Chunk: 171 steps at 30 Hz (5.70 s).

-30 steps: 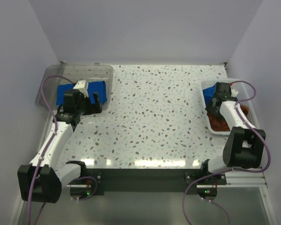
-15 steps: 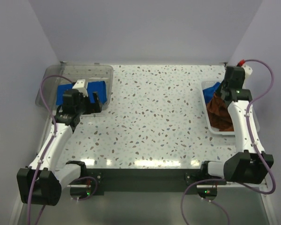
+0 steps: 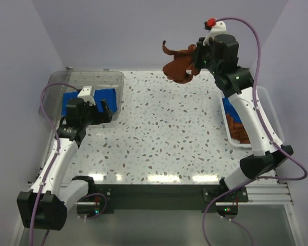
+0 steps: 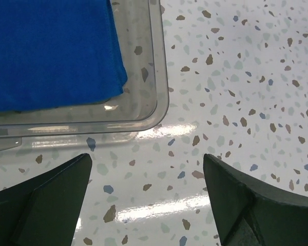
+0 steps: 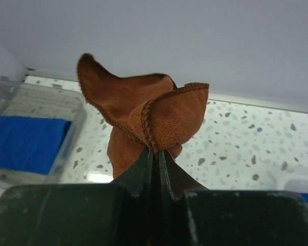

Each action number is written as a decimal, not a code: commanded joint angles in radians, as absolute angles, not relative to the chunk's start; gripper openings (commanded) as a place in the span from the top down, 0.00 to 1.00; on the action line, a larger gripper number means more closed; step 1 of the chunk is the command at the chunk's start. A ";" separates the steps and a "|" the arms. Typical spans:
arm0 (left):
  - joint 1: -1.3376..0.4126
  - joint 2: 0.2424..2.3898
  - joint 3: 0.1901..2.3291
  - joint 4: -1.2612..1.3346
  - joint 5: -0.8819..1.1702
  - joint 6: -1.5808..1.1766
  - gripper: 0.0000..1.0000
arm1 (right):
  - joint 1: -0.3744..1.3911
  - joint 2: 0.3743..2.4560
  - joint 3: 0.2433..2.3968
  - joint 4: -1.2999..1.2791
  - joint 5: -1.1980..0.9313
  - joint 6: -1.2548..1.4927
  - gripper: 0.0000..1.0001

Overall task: Fold and stack the towels
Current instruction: Move the towel to the center of the board, then flatten out the crumpled towel

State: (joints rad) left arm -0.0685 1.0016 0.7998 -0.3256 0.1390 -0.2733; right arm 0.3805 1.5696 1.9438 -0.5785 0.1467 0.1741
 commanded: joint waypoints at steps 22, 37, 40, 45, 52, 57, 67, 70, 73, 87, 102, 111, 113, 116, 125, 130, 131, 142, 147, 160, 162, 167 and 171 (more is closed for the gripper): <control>-0.343 1.003 0.766 -0.336 0.299 -0.472 0.07 | 0.655 1.245 0.988 -0.589 0.144 0.190 0.37; -0.586 1.541 0.905 -0.169 -0.049 -0.537 0.36 | 0.632 1.313 0.887 -0.385 -0.070 0.184 0.37; -0.597 1.606 0.922 -0.173 -0.103 -0.546 0.39 | 0.635 1.309 0.864 -0.364 -0.092 0.186 0.36; -0.595 1.654 0.917 -0.138 -0.144 -0.561 0.46 | 0.637 1.316 0.836 -0.334 -0.100 0.186 0.36; -0.598 1.713 0.933 -0.121 -0.115 -0.546 0.88 | 0.632 1.413 0.836 -0.302 -0.066 0.201 0.36; -0.598 1.642 0.904 -0.182 -0.143 -0.529 1.00 | 0.589 1.535 0.874 -0.285 -0.054 0.207 0.38; -0.597 1.396 0.795 -0.336 -0.128 -0.538 1.00 | 0.374 1.741 1.192 -0.282 0.072 0.261 0.40; -0.598 1.353 0.755 -0.347 -0.080 -0.555 1.00 | 0.386 1.735 1.230 -0.298 0.014 0.270 0.40; -0.598 1.325 0.721 -0.348 -0.035 -0.571 1.00 | 0.461 1.688 1.174 -0.330 0.003 0.270 0.40; -0.598 1.275 0.678 -0.362 -0.032 -0.565 1.00 | 0.581 1.606 0.888 -0.216 -0.116 0.393 0.53; -0.598 1.258 0.649 -0.353 -0.049 -0.560 1.00 | 0.607 1.687 0.884 -0.218 -0.202 0.365 0.57; -0.598 1.258 0.643 -0.350 -0.064 -0.552 1.00 | 0.626 1.718 0.887 -0.272 -0.247 0.307 0.66; -0.598 1.258 0.644 -0.351 -0.067 -0.551 1.00 | 0.626 1.721 0.879 -0.252 -0.245 0.305 0.71; -0.598 1.255 0.650 -0.359 -0.080 -0.549 1.00 | 0.626 1.717 0.893 -0.253 -0.227 0.302 0.89; -0.563 1.238 0.946 -0.471 -0.204 -0.473 1.00 | 0.476 1.450 1.142 -0.554 -0.032 0.294 1.00; -0.468 1.316 1.220 -0.465 -0.151 -0.433 1.00 | 0.338 1.396 1.357 -0.658 -0.047 0.307 1.00; -0.451 1.348 1.257 -0.456 -0.129 -0.430 1.00 | 0.312 1.396 1.430 -0.660 -0.055 0.319 1.00; -0.396 1.467 1.913 -0.488 0.075 -0.377 1.00 | 0.222 1.367 1.925 -0.707 -0.023 0.308 1.00; -0.400 1.364 1.996 -0.457 0.172 -0.364 1.00 | 0.222 1.258 1.999 -0.680 -0.009 0.229 1.00; -0.400 1.463 2.184 -0.564 0.126 -0.333 1.00 | 0.222 1.362 2.128 -0.695 -0.043 0.252 1.00; -0.400 1.486 2.203 -0.580 0.109 -0.321 1.00 | 0.222 1.394 2.144 -0.698 -0.057 0.252 1.00; -0.400 1.500 2.209 -0.584 0.104 -0.302 1.00 | 0.224 1.376 2.105 -0.669 -0.095 0.229 1.00; -0.400 1.451 2.207 -0.583 0.112 -0.285 1.00 | 0.224 1.306 2.086 -0.664 -0.112 0.186 1.00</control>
State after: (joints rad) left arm -0.4061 1.5368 2.1780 -0.6231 0.1226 -0.3248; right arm 0.2279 1.4227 2.0663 -0.7059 -0.0925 0.2359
